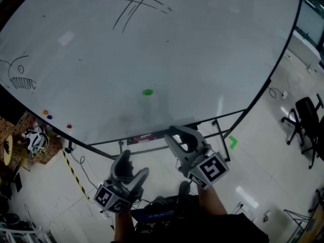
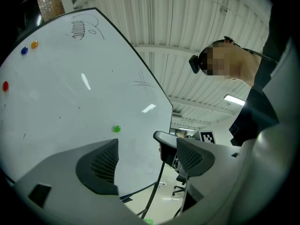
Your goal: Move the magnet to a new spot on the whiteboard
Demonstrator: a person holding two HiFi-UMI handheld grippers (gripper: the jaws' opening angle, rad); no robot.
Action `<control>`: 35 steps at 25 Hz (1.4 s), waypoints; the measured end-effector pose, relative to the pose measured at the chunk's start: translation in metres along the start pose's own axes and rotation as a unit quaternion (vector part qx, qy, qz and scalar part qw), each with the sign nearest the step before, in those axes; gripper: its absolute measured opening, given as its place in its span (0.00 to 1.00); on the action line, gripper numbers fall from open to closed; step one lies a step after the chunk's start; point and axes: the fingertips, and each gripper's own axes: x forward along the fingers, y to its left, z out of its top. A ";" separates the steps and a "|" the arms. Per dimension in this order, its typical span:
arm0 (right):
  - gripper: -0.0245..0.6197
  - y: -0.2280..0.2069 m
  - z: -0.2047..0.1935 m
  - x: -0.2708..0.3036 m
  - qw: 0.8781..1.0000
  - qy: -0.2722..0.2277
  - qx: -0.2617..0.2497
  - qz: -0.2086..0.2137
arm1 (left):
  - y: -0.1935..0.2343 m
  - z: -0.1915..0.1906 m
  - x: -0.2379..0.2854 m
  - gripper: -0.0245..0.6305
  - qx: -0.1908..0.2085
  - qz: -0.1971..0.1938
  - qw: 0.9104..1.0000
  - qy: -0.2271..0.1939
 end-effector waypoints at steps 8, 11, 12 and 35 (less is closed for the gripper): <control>0.21 0.061 -0.001 0.002 1.000 0.017 0.015 -0.021 | 0.008 0.024 -0.069 0.62 -0.024 -0.025 0.999 -0.023; 0.21 0.091 -0.010 0.000 0.999 0.027 0.016 -0.029 | 0.012 0.022 -0.093 0.62 -0.042 -0.040 0.998 -0.024; 0.21 0.099 -0.013 -0.003 0.999 0.033 0.012 -0.034 | 0.012 0.019 -0.099 0.62 -0.050 -0.047 0.997 -0.025; 0.21 0.156 0.021 -0.081 0.996 -0.009 0.078 0.037 | -0.067 0.021 -0.121 0.62 -0.054 -0.085 0.993 -0.064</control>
